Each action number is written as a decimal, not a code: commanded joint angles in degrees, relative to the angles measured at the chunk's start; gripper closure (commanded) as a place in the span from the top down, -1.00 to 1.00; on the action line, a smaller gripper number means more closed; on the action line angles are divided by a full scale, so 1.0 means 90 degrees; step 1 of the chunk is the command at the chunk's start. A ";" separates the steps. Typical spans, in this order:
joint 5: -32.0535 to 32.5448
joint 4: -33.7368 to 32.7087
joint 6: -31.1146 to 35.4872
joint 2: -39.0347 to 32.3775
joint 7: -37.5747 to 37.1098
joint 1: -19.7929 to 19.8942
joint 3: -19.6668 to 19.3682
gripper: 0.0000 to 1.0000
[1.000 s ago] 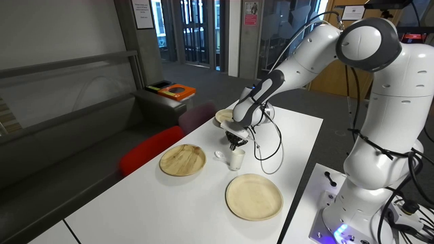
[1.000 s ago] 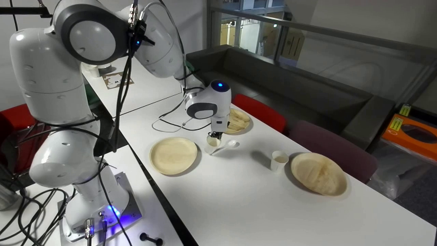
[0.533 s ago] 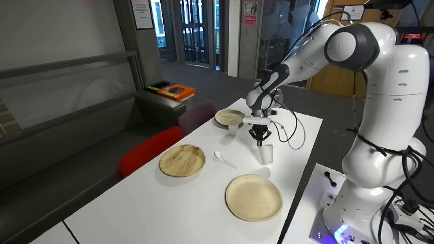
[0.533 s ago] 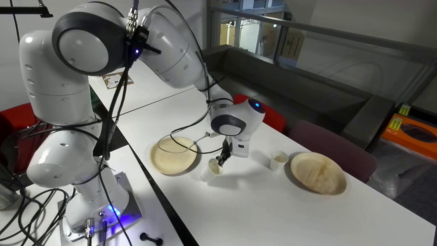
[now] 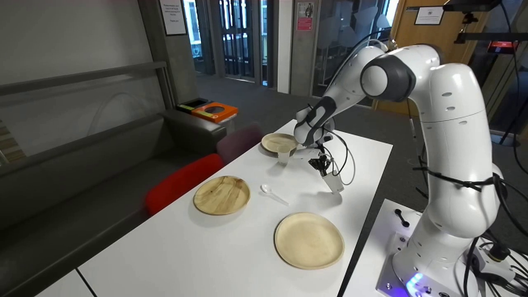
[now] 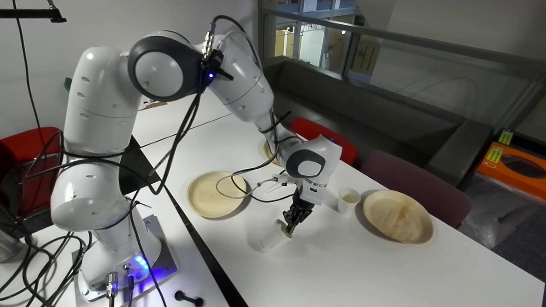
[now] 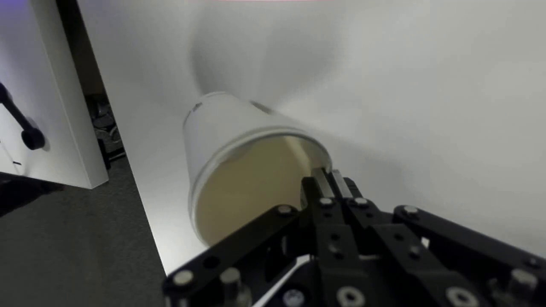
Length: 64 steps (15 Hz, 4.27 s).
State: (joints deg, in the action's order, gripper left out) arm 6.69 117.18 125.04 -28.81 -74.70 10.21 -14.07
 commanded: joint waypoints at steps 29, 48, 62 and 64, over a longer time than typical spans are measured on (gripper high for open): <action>0.3251 0.2265 0.6352 0.1227 -0.6169 -0.3323 -0.2710 -0.99; 0.2353 0.3369 0.5947 0.3310 -0.4517 -0.1126 -0.0415 -0.99; -0.1332 0.3268 0.3379 0.4276 -0.0742 -0.1972 0.1130 -0.99; -0.1291 0.2955 0.2978 0.4038 -0.0687 -0.1872 0.1433 -0.99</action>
State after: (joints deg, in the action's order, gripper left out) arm -3.53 147.74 157.23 9.11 -84.08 -9.23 -5.17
